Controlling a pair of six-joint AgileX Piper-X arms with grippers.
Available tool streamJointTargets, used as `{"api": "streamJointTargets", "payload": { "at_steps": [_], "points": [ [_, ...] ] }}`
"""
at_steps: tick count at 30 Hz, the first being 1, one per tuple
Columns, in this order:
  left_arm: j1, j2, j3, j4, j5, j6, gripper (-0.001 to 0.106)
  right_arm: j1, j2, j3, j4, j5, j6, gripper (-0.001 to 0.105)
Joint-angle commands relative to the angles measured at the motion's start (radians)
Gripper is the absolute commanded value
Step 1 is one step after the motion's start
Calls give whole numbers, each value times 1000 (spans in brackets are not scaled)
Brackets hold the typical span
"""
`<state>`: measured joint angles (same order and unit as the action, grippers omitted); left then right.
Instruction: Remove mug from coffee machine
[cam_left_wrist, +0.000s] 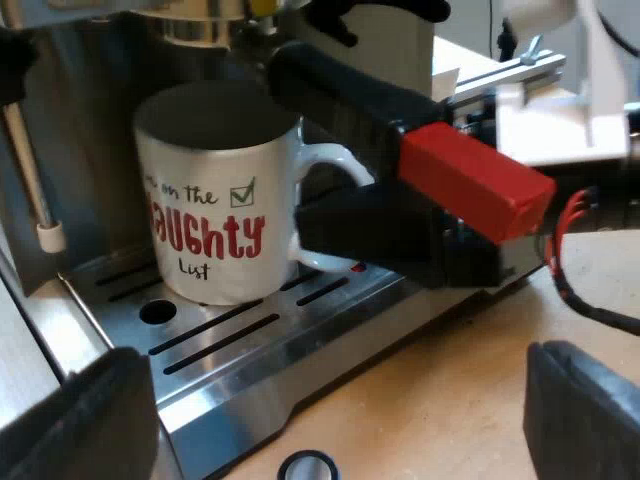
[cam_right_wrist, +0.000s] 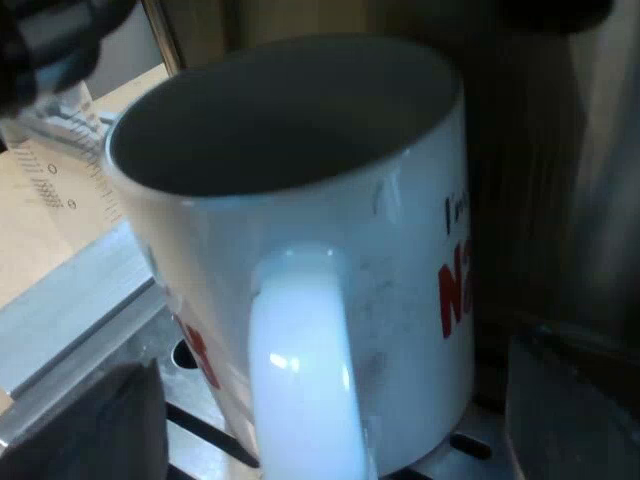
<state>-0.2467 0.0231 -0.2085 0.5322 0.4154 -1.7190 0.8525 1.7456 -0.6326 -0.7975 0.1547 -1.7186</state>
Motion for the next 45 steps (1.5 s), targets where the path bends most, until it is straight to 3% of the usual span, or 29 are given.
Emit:
{"api": "streamJointTargets", "payload": {
  "at_steps": [1,4,7,15,17,22,39,45],
  "points": [
    [-3,-1,0,-19,9,4,77,2,0,-9,-9,-1,-13,71],
    [-3,-1,0,-19,9,4,77,2,0,-9,-5,-1,-13,71],
    [-3,-1,0,-19,9,4,77,2,0,-9,-5,-1,-13,61],
    [-3,-1,0,-19,11,4,77,2,-3,-9,-7,-1,0,1],
    [-3,-1,0,-19,45,4,77,2,-10,-9,-7,-1,17,0],
    [-3,-1,0,-20,51,4,77,2,-46,-9,16,-1,17,0],
    [-3,-1,0,-20,52,4,77,2,-259,2,411,1,17,0],
    [-3,-1,0,-20,52,4,77,4,-350,98,424,1,17,0]
  ]
}}
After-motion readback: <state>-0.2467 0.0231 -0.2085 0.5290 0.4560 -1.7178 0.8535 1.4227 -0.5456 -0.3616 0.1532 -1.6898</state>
